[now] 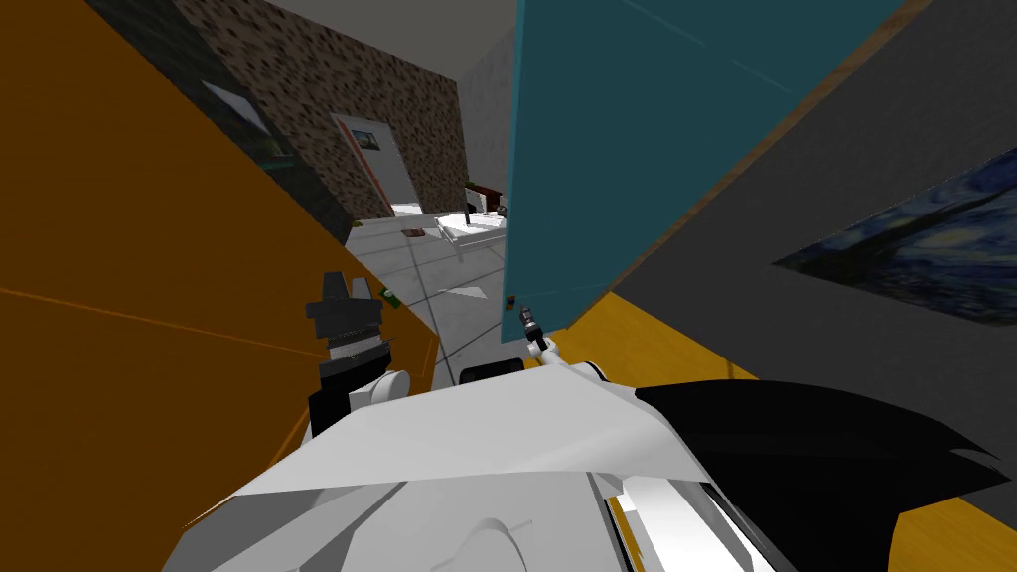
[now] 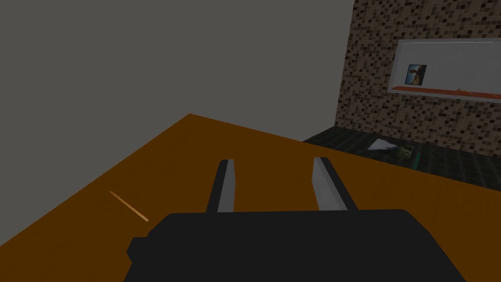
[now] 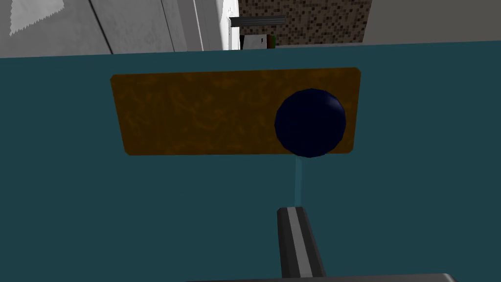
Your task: Push the door open
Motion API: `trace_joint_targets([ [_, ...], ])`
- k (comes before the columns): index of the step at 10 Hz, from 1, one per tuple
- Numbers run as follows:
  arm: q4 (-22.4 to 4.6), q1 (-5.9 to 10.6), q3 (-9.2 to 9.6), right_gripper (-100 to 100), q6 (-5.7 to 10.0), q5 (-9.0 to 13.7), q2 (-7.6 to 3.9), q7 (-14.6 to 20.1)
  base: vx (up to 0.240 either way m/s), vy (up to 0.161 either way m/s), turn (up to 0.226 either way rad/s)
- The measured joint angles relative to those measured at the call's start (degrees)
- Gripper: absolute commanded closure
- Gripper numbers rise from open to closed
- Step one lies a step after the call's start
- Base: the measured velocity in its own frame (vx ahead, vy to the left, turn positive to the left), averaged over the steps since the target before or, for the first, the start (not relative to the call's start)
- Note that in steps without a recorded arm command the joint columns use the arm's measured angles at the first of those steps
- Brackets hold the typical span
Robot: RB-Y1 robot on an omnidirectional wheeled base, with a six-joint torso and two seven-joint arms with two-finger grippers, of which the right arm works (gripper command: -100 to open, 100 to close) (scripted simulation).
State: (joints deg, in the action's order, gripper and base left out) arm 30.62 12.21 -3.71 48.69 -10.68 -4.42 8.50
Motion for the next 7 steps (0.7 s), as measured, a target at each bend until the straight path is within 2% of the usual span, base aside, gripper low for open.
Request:
trace_joint_targets([
  [4,0.9,-0.22,-0.16,-100,-0.89,0.4,0.67,0.4,-0.245,0.066,-0.06],
  [5,0.6,0.01,-0.3,-100,-0.86,0.5,1.04,0.4,-0.122,0.03,-0.017],
  [7,0.2,0.07,-0.46,-100,-0.63,0.6,0.96,0.3,0.134,0.023,0.025],
])
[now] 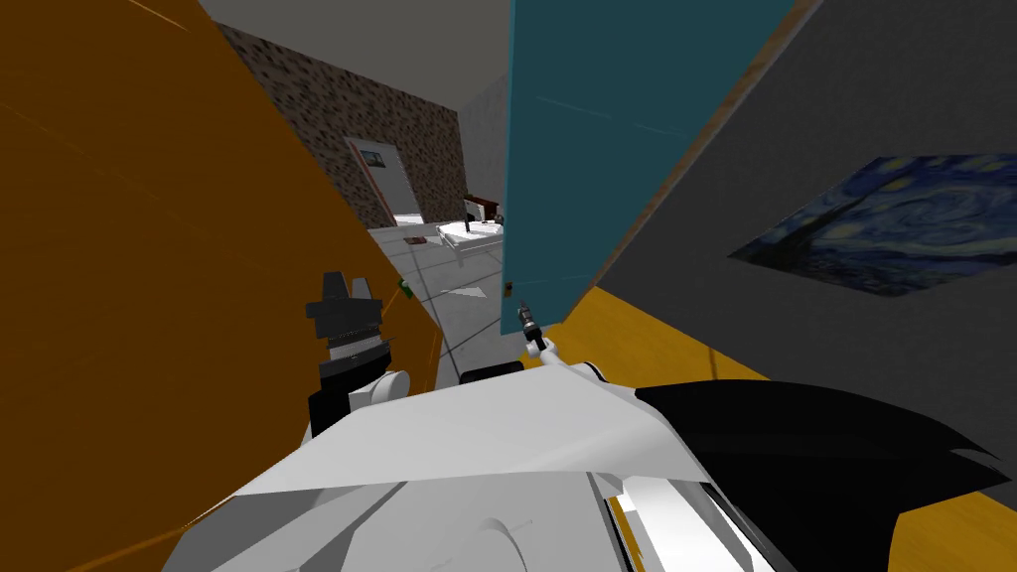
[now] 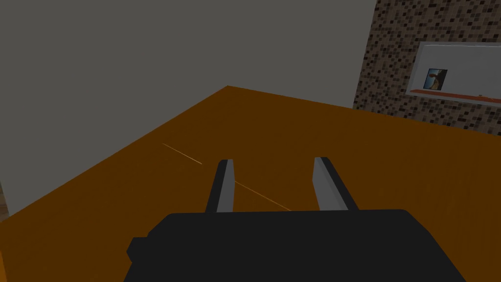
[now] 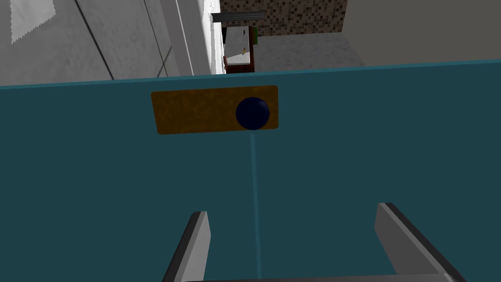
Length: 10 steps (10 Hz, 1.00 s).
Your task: Push the door open
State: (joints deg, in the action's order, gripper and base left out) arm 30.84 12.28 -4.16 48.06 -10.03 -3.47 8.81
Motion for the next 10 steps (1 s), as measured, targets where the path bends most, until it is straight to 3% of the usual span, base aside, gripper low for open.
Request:
trace_joint_targets([
  [5,0.1,-0.31,-0.5,-100,0.6,0.3,-0.39,-0.5,0.22,0.026,0.028],
  [9,0.0,-0.69,-0.96,-100,1.25,0.5,0.2,-1.0,0.188,0.025,0.015],
  [10,0.0,-0.74,-0.97,100,1.34,0.5,0.23,-1.0,-0.017,0.0,0.009],
])
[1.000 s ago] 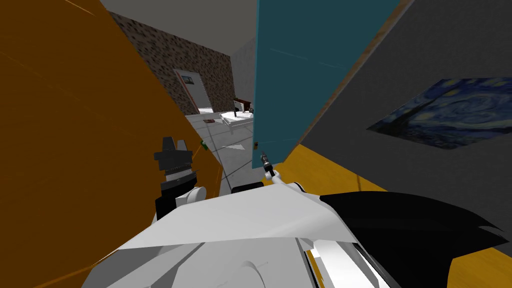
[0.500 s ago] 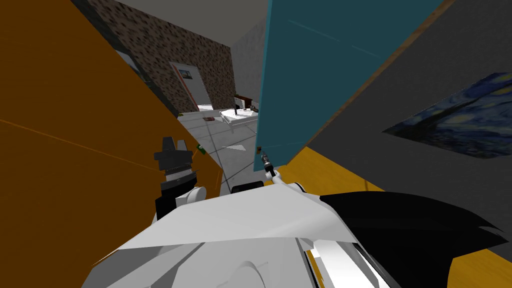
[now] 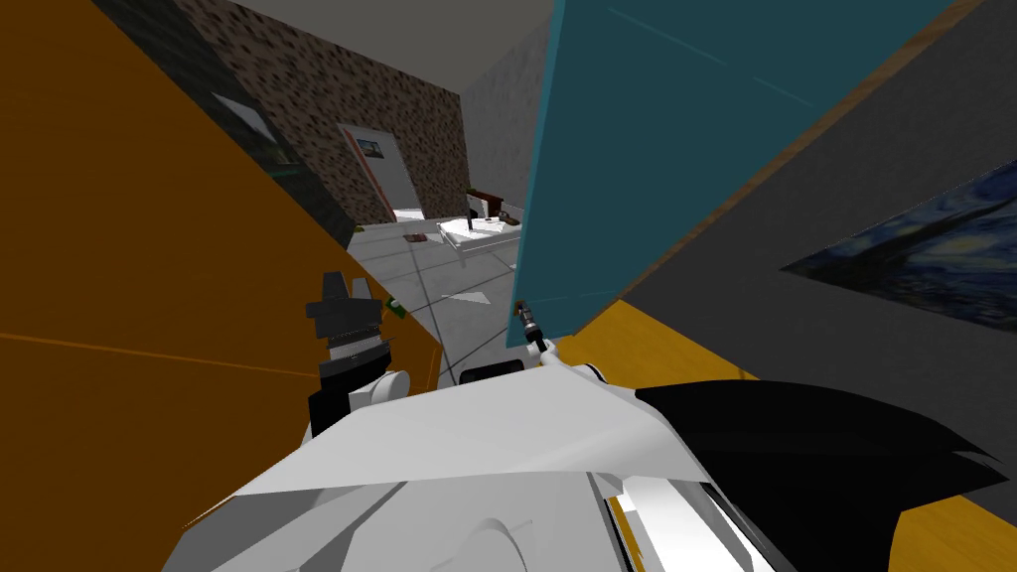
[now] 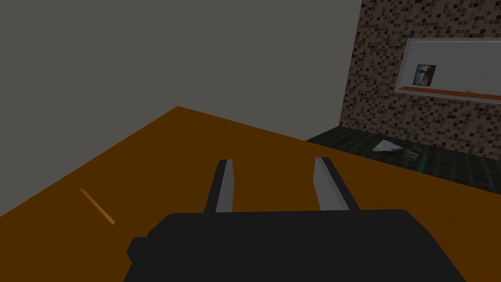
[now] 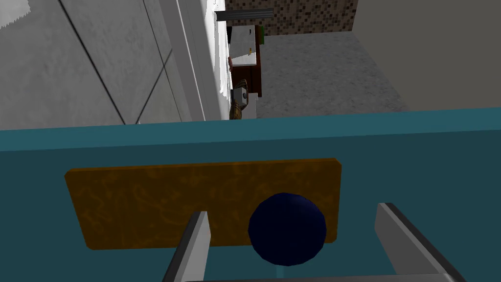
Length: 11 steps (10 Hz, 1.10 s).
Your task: Push the door open
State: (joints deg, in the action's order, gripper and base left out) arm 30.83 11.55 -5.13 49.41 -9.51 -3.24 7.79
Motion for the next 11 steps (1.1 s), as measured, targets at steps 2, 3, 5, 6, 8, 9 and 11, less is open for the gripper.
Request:
trace_joint_targets([
  [2,0.1,0.17,0.0,100,-0.09,0.0,-0.04,0.0,-0.023,-0.006,0.007],
  [3,0.1,0.15,0.02,100,-0.13,0.0,-0.03,0.0,-0.012,-0.002,-0.001],
  [5,0.0,0.02,0.06,100,-0.18,0.0,0.01,0.0,-0.004,0.0,-0.002],
  [6,-0.1,-0.01,0.06,100,-0.19,0.0,0.01,0.0,0.115,-0.001,-0.064],
  [8,-1.3,0.09,-0.28,100,-0.16,0.2,0.0,-0.7,0.188,0.05,-0.068],
  [9,-1.6,0.17,-0.52,100,0.09,0.4,-0.38,-0.8,0.141,0.009,-0.029],
  [11,-3.4,1.98,-1.14,100,1.12,0.8,-0.63,-1.4,0.049,-0.017,0.021],
])
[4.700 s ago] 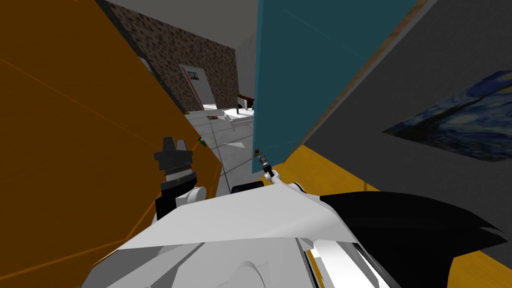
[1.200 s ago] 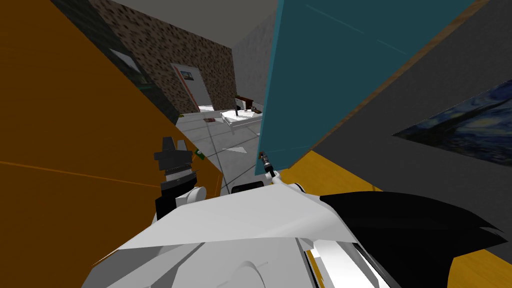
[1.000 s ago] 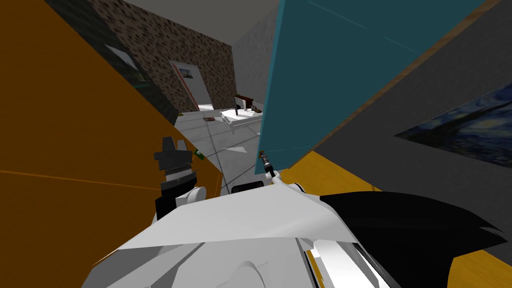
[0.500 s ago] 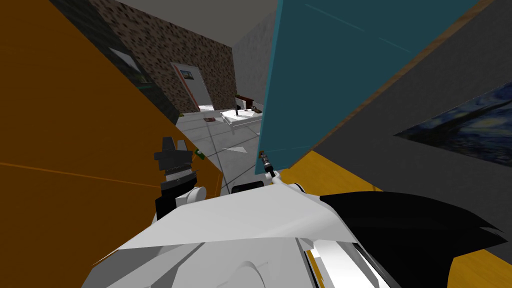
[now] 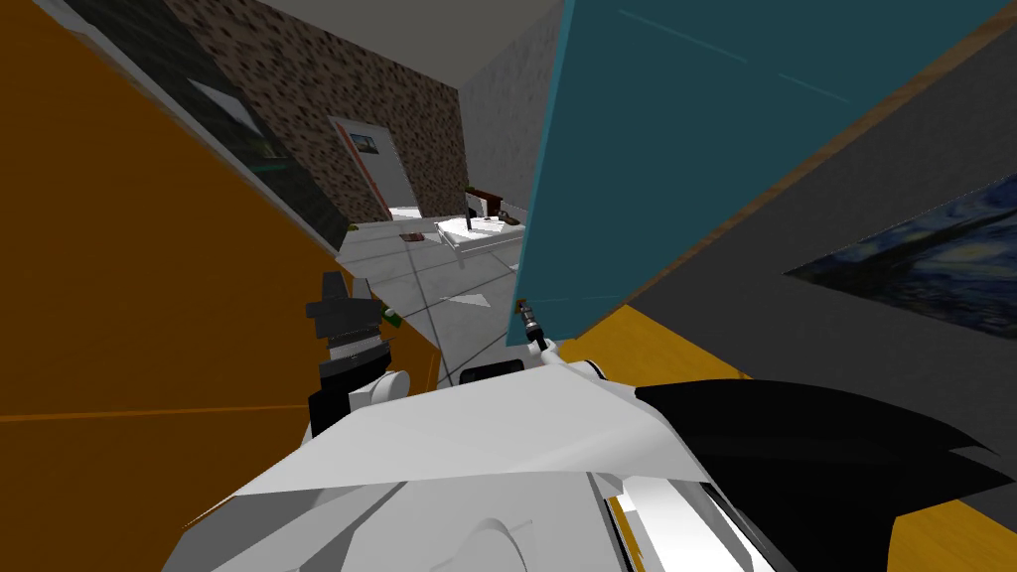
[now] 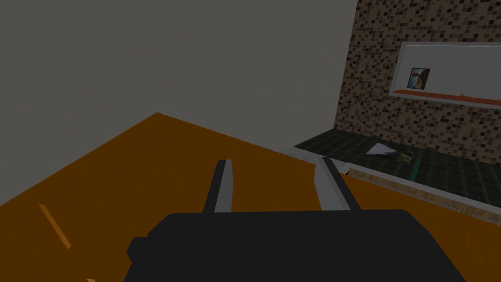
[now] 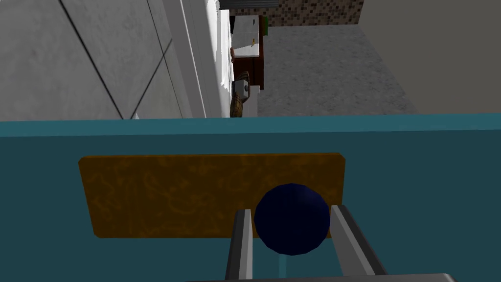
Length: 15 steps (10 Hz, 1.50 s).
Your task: Push the door open
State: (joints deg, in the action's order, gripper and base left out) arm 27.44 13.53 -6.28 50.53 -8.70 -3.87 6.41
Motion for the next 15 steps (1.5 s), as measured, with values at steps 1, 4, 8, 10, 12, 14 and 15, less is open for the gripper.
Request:
trace_joint_targets([
  [1,1.0,-0.46,0.12,100,-0.1,-0.1,0.02,0.0,-0.016,-0.009,0.01],
  [4,3.0,-1.95,-0.63,-100,-1.5,0.3,-0.52,-0.5,0.097,-0.007,-0.168],
  [8,3.6,-1.41,-0.94,-100,-2.56,0.7,0.86,-2.3,-0.221,0.048,-0.096],
  [10,4.6,-1.64,-1.01,-100,-3.58,0.8,2.67,-3.3,-0.18,0.031,-0.052],
  [12,1.2,0.44,-1.67,-100,-2.09,1.4,4.69,-4.7,-0.121,0.006,-0.047],
  [14,3.1,-0.5,-1.43,-100,-2.98,1.2,5.29,-4.7,0.032,0.01,0.013],
  [15,2.7,-0.53,-1.52,-100,-2.6,1.3,4.34,-4.7,0.207,0.011,0.027],
])
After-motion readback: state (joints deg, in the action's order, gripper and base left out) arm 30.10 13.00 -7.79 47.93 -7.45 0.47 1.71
